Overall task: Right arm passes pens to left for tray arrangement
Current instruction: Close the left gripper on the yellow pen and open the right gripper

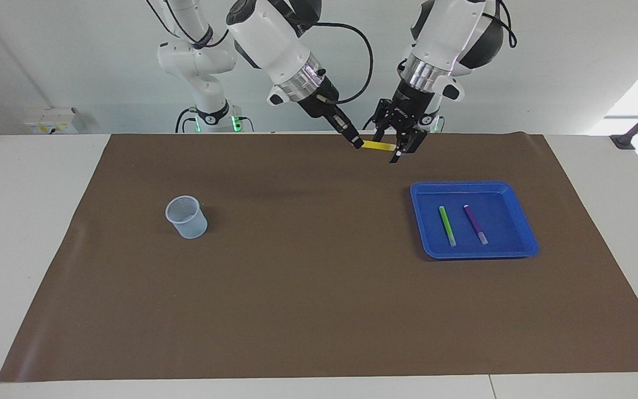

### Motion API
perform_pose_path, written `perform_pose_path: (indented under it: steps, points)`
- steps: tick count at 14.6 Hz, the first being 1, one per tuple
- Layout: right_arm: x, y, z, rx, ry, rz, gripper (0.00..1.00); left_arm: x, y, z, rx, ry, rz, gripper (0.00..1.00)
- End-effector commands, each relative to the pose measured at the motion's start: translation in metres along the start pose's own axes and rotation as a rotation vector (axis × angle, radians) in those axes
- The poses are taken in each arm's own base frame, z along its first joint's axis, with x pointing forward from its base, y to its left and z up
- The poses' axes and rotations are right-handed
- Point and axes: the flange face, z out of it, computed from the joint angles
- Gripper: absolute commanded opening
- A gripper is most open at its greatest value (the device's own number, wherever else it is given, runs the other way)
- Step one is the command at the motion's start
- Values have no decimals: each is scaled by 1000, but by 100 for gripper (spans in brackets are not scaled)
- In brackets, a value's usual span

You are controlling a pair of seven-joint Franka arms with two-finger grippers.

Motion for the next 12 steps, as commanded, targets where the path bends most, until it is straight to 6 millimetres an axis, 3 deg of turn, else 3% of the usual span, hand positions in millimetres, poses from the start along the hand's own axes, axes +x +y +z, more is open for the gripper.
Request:
perform_pose_path:
  steps: [1,3,5,6,9,10,12]
  points:
    - [0,1,2,13,5,-5,0,-2,-5,-6,-1,-4,4,76]
    - [0,1,2,12,5,-5,0,-3,-6,-8,4,0,8,75]
    - [0,1,2,12,5,-5,0,-3,-6,-8,4,0,8,68]
    - [0,2,2,10,7,-6,0,-3,-6,-8,5,1,6,60]
    - [0,1,2,12,10,-10,0,-4,-6,-10,3,-3,8,8]
    - [0,1,2,12,10,-9,0,-4,-5,-11,1,-4,7,0]
    - [0,1,2,12,10,-10,0,-6,-3,-14,-6,-10,8,0]
